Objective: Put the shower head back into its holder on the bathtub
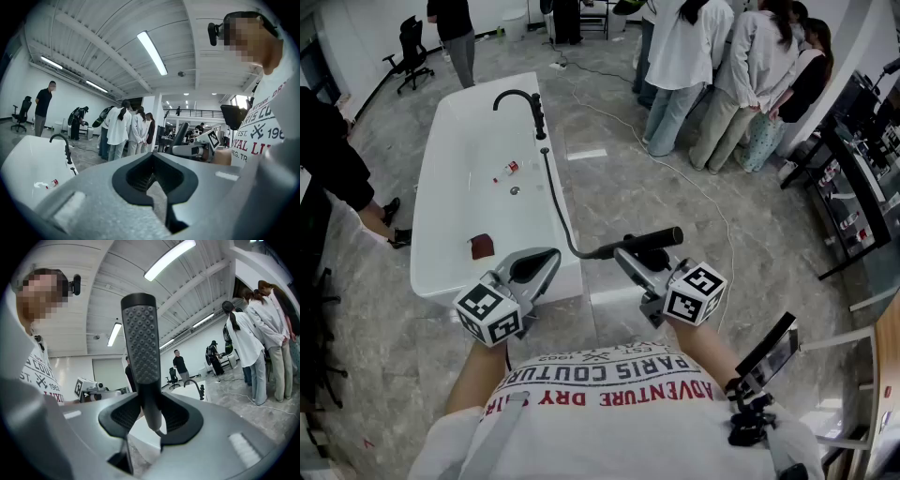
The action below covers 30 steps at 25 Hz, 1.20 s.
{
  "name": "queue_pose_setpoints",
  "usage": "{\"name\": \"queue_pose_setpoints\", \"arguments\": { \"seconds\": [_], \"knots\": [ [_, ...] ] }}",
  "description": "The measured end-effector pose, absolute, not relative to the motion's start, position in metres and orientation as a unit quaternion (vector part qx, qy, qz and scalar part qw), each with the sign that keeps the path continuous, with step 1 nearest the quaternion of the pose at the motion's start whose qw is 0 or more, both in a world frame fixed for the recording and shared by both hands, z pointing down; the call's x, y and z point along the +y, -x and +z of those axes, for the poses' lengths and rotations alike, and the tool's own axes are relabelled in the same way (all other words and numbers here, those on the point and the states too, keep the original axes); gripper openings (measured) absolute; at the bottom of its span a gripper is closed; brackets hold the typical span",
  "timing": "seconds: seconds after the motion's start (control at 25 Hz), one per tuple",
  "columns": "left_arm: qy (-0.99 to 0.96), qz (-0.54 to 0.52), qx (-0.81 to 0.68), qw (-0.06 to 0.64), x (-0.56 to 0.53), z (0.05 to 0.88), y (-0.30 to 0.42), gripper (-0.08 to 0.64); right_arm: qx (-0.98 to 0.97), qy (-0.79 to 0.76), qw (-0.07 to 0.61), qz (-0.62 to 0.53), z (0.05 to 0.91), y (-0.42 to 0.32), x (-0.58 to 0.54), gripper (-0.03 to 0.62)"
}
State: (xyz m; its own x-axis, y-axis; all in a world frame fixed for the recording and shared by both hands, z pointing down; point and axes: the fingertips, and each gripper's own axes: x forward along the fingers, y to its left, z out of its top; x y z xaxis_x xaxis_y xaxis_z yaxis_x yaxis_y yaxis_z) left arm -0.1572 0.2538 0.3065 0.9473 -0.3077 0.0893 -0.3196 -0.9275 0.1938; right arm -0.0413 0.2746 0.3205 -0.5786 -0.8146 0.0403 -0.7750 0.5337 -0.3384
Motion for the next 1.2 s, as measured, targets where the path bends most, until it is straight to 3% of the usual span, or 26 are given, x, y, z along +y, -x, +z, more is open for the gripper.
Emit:
{"name": "queue_pose_setpoints", "arguments": {
  "seconds": [0.76, 1.2],
  "knots": [
    [-0.977, 0.019, -0.171, 0.126, 0.245, 0.314, 0.156, 0.002, 0.877, 0.448, 0.055, -0.162, 0.323, 0.042, 0.272, 0.137],
    [-0.974, 0.015, -0.182, 0.131, 0.242, 0.315, 0.173, 0.002, 0.864, 0.454, 0.107, -0.188, 0.296, 0.028, 0.261, 0.137]
  ]
}}
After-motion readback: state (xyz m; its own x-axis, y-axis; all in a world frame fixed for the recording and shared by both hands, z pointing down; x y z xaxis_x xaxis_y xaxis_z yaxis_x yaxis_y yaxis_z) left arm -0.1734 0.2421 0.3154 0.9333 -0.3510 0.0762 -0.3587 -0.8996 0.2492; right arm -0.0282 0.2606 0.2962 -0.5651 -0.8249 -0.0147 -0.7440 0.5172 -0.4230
